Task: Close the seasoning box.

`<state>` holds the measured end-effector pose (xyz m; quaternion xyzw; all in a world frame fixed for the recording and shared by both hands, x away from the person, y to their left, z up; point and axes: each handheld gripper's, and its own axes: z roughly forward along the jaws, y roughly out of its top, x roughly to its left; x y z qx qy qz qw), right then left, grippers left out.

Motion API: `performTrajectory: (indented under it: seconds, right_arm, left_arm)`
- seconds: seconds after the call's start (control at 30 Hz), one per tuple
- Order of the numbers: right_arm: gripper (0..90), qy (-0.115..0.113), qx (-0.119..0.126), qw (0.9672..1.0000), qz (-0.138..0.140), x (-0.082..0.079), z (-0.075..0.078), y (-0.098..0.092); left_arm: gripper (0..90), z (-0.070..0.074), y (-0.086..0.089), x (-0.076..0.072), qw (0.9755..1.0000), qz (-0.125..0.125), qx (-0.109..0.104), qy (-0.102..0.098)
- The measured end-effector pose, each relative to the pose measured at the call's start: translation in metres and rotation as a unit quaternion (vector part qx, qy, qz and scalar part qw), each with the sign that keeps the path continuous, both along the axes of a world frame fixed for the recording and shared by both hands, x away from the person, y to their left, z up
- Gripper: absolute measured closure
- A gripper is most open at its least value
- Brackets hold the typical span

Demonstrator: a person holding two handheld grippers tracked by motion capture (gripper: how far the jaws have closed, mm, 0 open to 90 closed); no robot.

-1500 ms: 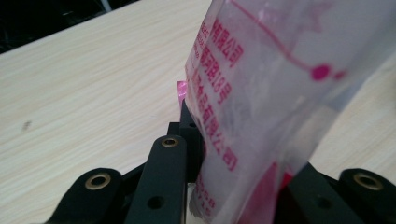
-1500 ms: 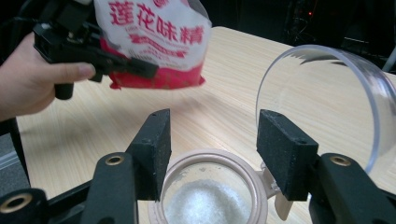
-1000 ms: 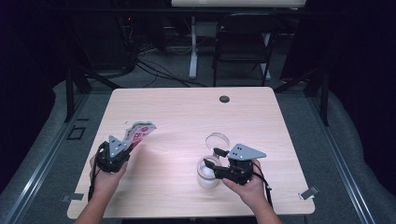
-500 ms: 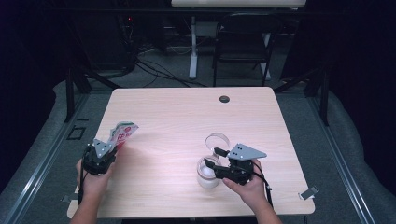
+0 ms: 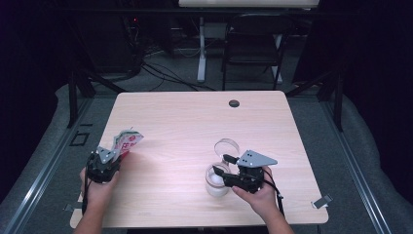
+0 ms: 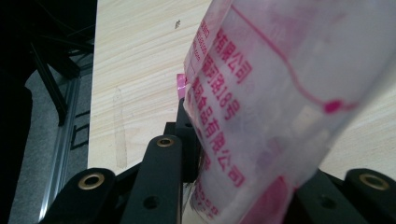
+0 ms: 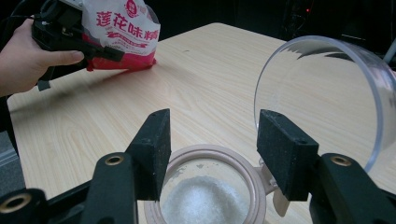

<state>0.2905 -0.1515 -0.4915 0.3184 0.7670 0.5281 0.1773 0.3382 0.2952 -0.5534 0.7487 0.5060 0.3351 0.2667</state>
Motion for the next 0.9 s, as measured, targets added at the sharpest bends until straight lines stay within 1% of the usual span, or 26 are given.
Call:
performTrajectory:
  seconds: [0.13,0.2,0.27,0.43,0.5,0.53,0.57,0.67,0.73,0.8,0.87,0.9]
  right_arm:
    - [44.6,0.0,-0.002,1.0,0.0,-0.0003,-0.0001,0.0004]
    - [44.6,0.0,-0.003,1.0,0.0,-0.0003,0.0,0.0005]
    - [44.6,0.0,-0.003,1.0,0.0,-0.0002,-0.0001,0.0004]
    - [44.6,0.0,-0.002,1.0,0.0,-0.0002,-0.0002,0.0005]
    - [44.6,0.0,-0.002,1.0,0.0,-0.0002,-0.0002,0.0002]
    - [44.6,0.0,-0.002,1.0,0.0,-0.0001,-0.0002,0.0]
    - [44.6,0.0,-0.003,1.0,0.0,0.0,-0.0001,-0.0002]
    - [44.6,0.0,-0.004,1.0,-0.001,0.0001,-0.0003,0.0]
    - [44.6,0.0,-0.004,1.0,0.0,-0.0002,-0.0003,0.0002]
    - [44.6,0.0,-0.003,1.0,-0.001,-0.0002,-0.0002,0.0004]
    - [44.6,0.0,-0.002,1.0,-0.001,-0.0002,-0.0002,0.0002]
    - [44.6,0.0,-0.003,1.0,-0.001,-0.0001,-0.0001,0.0]
  left_arm:
    - [73.0,-0.0001,0.0006,-0.0002,1.0,0.002,-0.006,0.0]
    - [71.8,-0.0002,0.0005,-0.0004,1.0,0.0,-0.003,0.003]
    - [70.9,-0.0005,-0.0005,-0.0005,1.0,0.0,-0.005,0.003]
    - [65.6,-0.0004,-0.0011,-0.0008,0.9999,0.001,-0.011,0.003]
    - [60.3,0.0012,-0.0015,-0.0021,0.9999,0.005,-0.01,-0.002]
    - [57.6,0.0023,-0.0017,-0.0029,0.9999,0.005,-0.015,-0.005]
    - [54.2,0.003,-0.0022,-0.0036,0.9998,0.003,-0.02,-0.007]
    - [46.5,0.0049,-0.0044,-0.0055,0.9997,-0.004,-0.019,-0.017]
    - [43.0,0.0057,-0.0059,-0.0063,0.9995,-0.001,-0.022,-0.022]
    - [40.6,0.0067,-0.0066,-0.007,0.9993,0.0,-0.029,-0.024]
    - [39.3,0.0073,-0.0077,-0.0077,0.9991,-0.001,-0.035,-0.026]
    - [39.2,0.0078,-0.0082,-0.0081,0.9991,-0.003,-0.034,-0.027]
